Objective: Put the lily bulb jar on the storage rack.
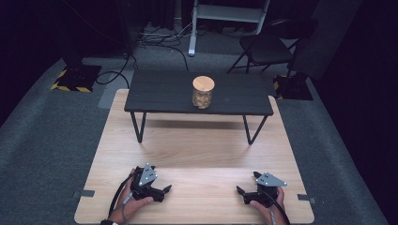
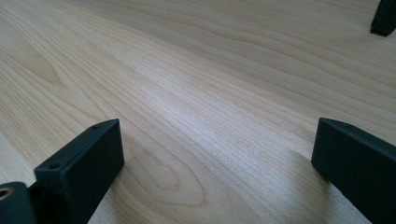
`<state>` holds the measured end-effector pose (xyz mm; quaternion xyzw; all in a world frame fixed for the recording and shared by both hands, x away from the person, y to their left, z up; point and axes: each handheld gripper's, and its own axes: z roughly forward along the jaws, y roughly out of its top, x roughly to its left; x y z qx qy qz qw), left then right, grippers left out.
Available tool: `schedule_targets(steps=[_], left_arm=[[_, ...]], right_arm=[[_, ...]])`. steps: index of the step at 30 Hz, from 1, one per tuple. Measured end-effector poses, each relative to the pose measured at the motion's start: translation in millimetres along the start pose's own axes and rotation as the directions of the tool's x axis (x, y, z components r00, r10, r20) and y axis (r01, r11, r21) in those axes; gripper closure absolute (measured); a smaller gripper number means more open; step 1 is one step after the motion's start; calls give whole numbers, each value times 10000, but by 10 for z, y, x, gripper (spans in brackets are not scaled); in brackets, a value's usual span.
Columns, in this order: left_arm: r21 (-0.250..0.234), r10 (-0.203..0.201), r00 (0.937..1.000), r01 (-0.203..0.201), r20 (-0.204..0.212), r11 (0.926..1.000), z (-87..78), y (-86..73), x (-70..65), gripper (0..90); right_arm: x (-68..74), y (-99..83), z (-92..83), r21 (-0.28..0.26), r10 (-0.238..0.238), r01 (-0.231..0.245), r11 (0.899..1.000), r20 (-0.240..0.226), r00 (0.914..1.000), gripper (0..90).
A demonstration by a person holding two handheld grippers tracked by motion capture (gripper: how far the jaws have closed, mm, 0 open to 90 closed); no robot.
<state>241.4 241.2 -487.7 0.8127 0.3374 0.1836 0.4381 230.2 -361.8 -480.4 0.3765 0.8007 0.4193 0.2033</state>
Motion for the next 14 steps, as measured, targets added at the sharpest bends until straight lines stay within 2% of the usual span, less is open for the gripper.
schedule_targets(steps=[14], left_arm=[[7, 11, 10000, -11, 0, 10000, 0, 1, 1, 5]], right_arm=[[6, -2, -1, -2, 15, -15, 10000, 28, 10000, 17]])
